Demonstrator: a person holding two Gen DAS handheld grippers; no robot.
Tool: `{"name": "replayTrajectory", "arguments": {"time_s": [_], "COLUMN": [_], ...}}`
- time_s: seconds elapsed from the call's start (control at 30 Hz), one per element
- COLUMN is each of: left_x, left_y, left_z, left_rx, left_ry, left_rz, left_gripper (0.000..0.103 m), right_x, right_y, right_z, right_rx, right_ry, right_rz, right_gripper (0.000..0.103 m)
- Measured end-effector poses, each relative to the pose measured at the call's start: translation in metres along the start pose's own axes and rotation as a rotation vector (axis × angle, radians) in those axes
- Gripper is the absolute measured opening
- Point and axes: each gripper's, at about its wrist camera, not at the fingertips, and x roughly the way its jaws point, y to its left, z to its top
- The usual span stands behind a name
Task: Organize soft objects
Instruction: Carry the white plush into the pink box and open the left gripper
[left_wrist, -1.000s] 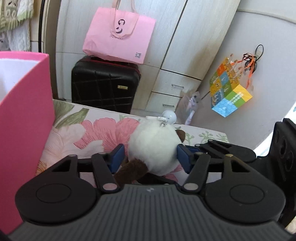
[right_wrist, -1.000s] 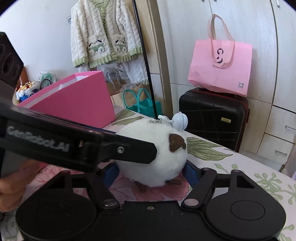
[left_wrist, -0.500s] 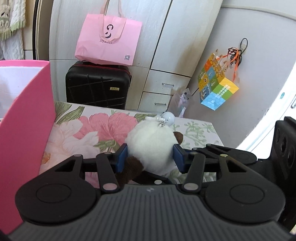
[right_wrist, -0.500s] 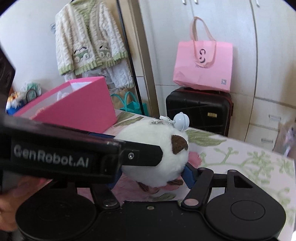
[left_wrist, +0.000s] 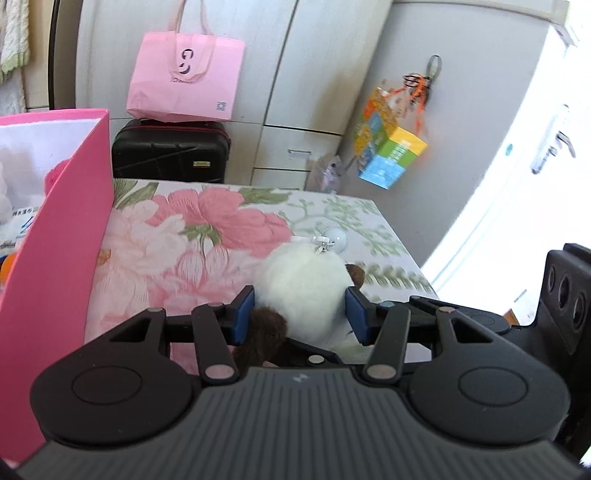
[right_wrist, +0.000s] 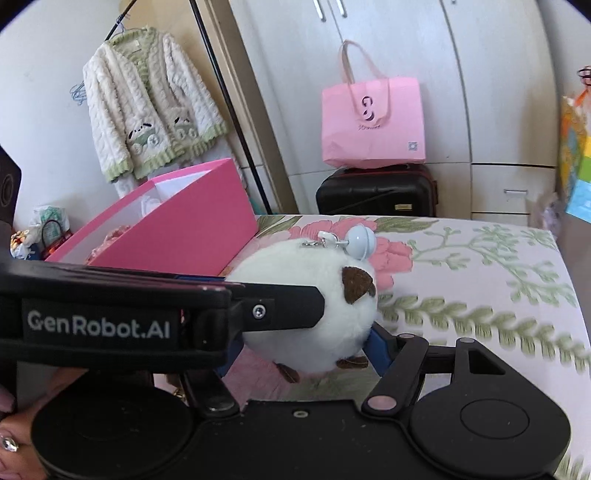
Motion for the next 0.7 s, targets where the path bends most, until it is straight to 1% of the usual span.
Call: {"name": "replayTrajectory", "arguments": {"time_s": [0.07,0.17,0.23,0.33,0.5,0.6,0.7], "left_x": [-0.014,-0.035,-0.050,-0.072,-0.107,-0.133,-0.161], "left_y": [0.000,-0.001,0.000,0.003,0.014,0.023,0.030], "left_z": [-0.009,-0.020,-0.029,-0.043,-0.067,-0.074,-0.075], "left_rx": [0.015,0.049,0.068,0.086,0.117,0.127,0.136], "left_ry": [0.002,0.003,-0.010,-0.030,-0.047,-0.081,-0.137], "left_rz": [-0.019,-0.040,-0.052,-0.065,-0.076,-0.080,-0.085], "left_gripper": [0.051,0.051,0.051,0.051,0.051,0.051,0.052], "right_x": [-0.011,-0.025,-0.035,-0.047,-0.063,-0.071,-0.081], "right_y": [0.010,0.029,0.043,0.060,0.095,0.118,0.141], "right_z": [-0.009,-0.023,-0.031,-0.042,-0.062,-0.068,-0.064], "right_rx": [0.018,0.006,0.004,0.019,0.019,-0.005,-0.050], "right_ry": [-0.015,-0.031,-0.050,-0.071,-0.080,-0.080,-0.109], "right_rz": [-0.009,-0.040,-0.060,-0.066,-0.092,-0.094,-0.088], "right_gripper": [0.074,0.074,0.074,0.074,0.074,0.074,0.074]}}
